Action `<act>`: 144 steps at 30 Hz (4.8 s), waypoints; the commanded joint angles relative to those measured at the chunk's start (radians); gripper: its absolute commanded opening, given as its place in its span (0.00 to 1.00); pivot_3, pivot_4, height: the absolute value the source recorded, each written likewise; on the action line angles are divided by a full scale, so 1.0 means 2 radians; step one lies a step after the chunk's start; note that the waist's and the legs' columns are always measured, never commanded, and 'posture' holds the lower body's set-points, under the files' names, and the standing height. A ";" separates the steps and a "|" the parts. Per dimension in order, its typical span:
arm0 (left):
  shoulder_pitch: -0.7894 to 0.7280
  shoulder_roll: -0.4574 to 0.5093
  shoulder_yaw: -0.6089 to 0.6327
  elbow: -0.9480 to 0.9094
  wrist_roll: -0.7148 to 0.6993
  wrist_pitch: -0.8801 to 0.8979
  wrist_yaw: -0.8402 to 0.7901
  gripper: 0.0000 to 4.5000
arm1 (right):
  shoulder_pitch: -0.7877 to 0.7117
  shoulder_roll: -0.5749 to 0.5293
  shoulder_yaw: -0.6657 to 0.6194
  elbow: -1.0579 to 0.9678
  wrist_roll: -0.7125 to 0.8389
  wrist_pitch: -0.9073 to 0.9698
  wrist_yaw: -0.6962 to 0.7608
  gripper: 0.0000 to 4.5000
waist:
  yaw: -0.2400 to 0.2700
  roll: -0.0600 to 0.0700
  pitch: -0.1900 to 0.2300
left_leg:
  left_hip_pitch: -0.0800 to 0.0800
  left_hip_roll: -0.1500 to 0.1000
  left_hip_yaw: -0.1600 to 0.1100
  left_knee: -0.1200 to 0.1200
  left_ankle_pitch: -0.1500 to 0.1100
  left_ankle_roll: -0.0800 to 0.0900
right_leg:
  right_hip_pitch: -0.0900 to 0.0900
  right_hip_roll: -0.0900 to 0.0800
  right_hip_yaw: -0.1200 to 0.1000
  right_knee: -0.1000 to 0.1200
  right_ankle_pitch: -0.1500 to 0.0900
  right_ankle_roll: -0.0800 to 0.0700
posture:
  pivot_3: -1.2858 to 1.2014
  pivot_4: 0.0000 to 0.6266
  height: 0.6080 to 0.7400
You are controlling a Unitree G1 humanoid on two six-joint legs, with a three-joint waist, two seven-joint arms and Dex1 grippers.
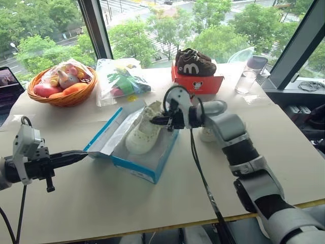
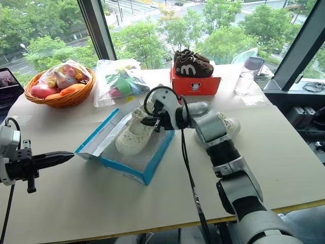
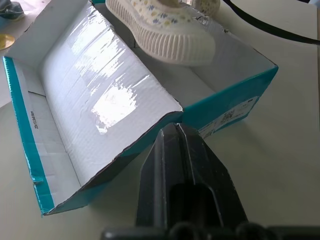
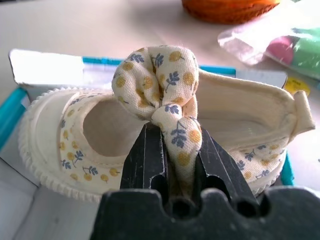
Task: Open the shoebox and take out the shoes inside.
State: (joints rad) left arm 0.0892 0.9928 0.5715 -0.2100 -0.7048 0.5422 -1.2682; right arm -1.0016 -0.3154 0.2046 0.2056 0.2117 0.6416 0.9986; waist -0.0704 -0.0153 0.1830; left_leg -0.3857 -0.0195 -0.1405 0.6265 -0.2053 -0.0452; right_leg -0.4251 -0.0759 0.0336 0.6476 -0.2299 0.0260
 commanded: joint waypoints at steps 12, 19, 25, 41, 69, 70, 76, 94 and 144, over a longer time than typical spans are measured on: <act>-0.005 0.010 0.014 -0.010 -0.006 -0.003 -0.002 0.00 | -0.012 -0.052 -0.135 -0.159 0.126 0.118 -0.043 0.03 | 0.004 0.000 0.000 | -0.001 0.000 0.000 0.000 0.000 0.000 | 0.000 0.000 0.000 0.000 0.000 0.000 | 0.52 0.24 1.00; -0.020 0.011 0.017 -0.032 -0.032 0.014 0.003 0.00 | 0.009 -0.112 -0.244 -0.244 0.175 0.214 -0.140 0.03 | 0.006 0.000 0.000 | 0.000 0.000 0.000 0.000 0.000 0.000 | 0.000 0.000 0.000 0.000 -0.001 0.001 | 0.52 0.24 1.00; -0.039 0.008 0.012 -0.023 -0.039 0.016 0.002 0.00 | 0.057 -0.171 -0.325 -0.281 0.160 0.298 -0.237 0.03 | 0.006 0.000 0.000 | 0.000 0.000 0.001 0.000 0.000 0.000 | 0.000 0.000 0.001 0.000 -0.001 0.001 | 0.52 0.24 1.00; -0.059 -0.015 -0.006 -0.013 -0.040 -0.001 0.003 0.00 | 0.286 -0.245 -0.336 -0.278 0.136 0.323 -0.269 0.03 | 0.004 0.000 0.000 | 0.001 0.000 0.004 0.000 0.000 0.000 | 0.001 0.000 0.003 0.000 -0.002 0.003 | 0.52 0.24 1.00; -0.058 -0.014 -0.010 -0.010 -0.033 -0.007 0.001 0.00 | 0.318 -0.215 -0.250 -0.209 0.080 0.258 -0.301 0.03 | 0.003 -0.001 0.000 | 0.001 0.000 0.004 0.000 0.000 0.000 | 0.001 0.000 0.003 -0.001 -0.001 0.003 | 0.52 0.24 1.00; -0.058 -0.014 -0.010 -0.010 -0.032 -0.007 0.001 0.00 | 0.319 -0.216 -0.253 -0.201 0.077 0.254 -0.303 0.14 | 0.003 -0.001 0.000 | 0.001 0.000 0.004 0.000 0.000 0.000 | 0.001 0.000 0.003 -0.001 -0.001 0.003 | 0.52 0.24 1.00; -0.059 -0.015 -0.011 -0.009 -0.031 -0.009 0.001 0.00 | 0.335 -0.254 -0.237 -0.201 0.053 0.232 -0.295 0.60 | 0.004 -0.001 0.000 | 0.001 0.000 0.004 0.000 0.000 0.000 | 0.001 0.000 0.003 -0.001 -0.002 0.003 | 0.52 0.24 1.00; -0.060 -0.020 -0.017 -0.003 -0.026 -0.016 -0.001 0.00 | 0.432 -0.394 -0.340 -0.297 0.098 0.215 -0.145 0.82 | 0.012 -0.001 0.000 | 0.001 0.000 0.005 0.000 0.000 0.000 | 0.001 0.000 0.004 -0.001 -0.002 0.003 | 0.52 0.24 1.00; -0.111 -0.353 -0.010 0.091 0.211 -0.186 0.632 0.00 | 0.389 -0.082 -0.219 -0.070 -0.081 -0.228 -0.396 0.82 | 0.018 -0.008 -0.004 | 0.009 -0.001 0.005 0.001 0.000 0.000 | 0.011 0.000 0.004 -0.003 0.000 0.005 | 0.52 0.24 1.00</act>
State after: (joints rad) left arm -0.1193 0.2759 0.5519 -0.0221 -0.2801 0.2058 -0.0036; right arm -0.2256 -0.4817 -0.2280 0.0534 0.0546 0.2024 0.2129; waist -0.0347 -0.0307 0.1757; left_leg -0.3683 -0.0205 -0.1304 0.6291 -0.2060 -0.0452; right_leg -0.4034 -0.0768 0.0425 0.6408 -0.2298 0.0363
